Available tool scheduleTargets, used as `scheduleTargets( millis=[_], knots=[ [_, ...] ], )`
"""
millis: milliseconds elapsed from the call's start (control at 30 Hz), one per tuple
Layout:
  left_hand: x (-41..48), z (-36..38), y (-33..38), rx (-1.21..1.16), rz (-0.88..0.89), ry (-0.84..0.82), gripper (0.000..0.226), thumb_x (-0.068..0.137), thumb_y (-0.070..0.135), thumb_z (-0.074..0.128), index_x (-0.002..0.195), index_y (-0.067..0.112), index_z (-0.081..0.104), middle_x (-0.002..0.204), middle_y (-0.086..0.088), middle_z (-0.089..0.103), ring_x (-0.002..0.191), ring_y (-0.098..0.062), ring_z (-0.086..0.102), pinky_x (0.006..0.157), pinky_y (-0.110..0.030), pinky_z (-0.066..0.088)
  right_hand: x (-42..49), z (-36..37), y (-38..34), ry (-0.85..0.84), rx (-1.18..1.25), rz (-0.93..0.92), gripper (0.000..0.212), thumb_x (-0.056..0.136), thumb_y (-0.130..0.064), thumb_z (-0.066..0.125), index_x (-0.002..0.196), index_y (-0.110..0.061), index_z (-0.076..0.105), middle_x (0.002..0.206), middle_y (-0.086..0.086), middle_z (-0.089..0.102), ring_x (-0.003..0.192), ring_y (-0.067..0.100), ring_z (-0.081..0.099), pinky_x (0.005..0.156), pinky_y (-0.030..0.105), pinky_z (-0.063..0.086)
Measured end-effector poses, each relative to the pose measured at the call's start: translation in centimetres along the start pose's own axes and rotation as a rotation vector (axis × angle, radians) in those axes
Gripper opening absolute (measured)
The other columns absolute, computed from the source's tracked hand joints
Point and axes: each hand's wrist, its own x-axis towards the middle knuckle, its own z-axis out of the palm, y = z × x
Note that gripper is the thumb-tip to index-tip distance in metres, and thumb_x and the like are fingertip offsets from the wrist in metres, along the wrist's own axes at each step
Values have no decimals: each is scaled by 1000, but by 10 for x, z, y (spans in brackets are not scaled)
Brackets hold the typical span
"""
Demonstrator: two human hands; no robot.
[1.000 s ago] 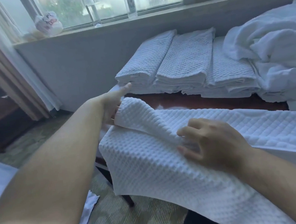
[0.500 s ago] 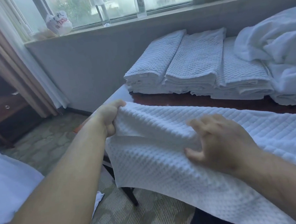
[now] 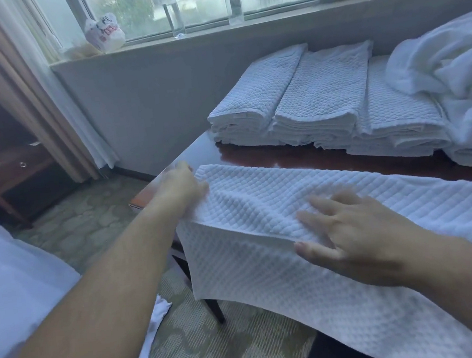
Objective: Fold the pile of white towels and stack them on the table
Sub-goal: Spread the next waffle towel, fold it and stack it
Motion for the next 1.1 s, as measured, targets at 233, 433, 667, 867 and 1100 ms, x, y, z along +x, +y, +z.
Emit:
scheduleTargets(
  millis=[233,433,667,867,1100],
  knots=[
    [-71,44,56,-77,459,-33,50,101,48,43,149,33,44,159,2,37,148,-18,20,122,-41,16,-20,3,23,115,305,135,56,97,-59,32,131,-24,61,152,-12,44,146,8,29,109,23,26],
    [-89,79,74,139,567,-120,71,94,71,18,158,39,16,170,1,2,156,-18,-3,124,-48,-2,-70,31,85,15,86,489,99,68,-91,-21,155,-48,-1,168,-12,-9,155,18,-9,121,53,10],
    [-75,68,92,252,565,-207,66,101,64,20,160,37,7,170,0,-3,156,-18,-6,125,-51,-1,-75,26,93,216,258,427,73,92,-71,13,141,-31,50,166,2,24,152,18,15,121,45,14],
    [-154,92,163,108,891,-266,72,92,74,20,155,39,23,166,3,18,149,-6,5,119,-39,3,-159,21,124,419,257,473,38,96,-49,37,87,-21,61,93,-5,60,99,22,53,92,45,44],
    [-256,146,293,123,1309,-306,78,88,81,34,153,40,20,165,2,13,148,-11,5,120,-46,4,-278,36,206,187,227,1171,74,94,-72,15,160,-38,14,170,-1,2,155,29,-1,123,52,2]
  ],
)
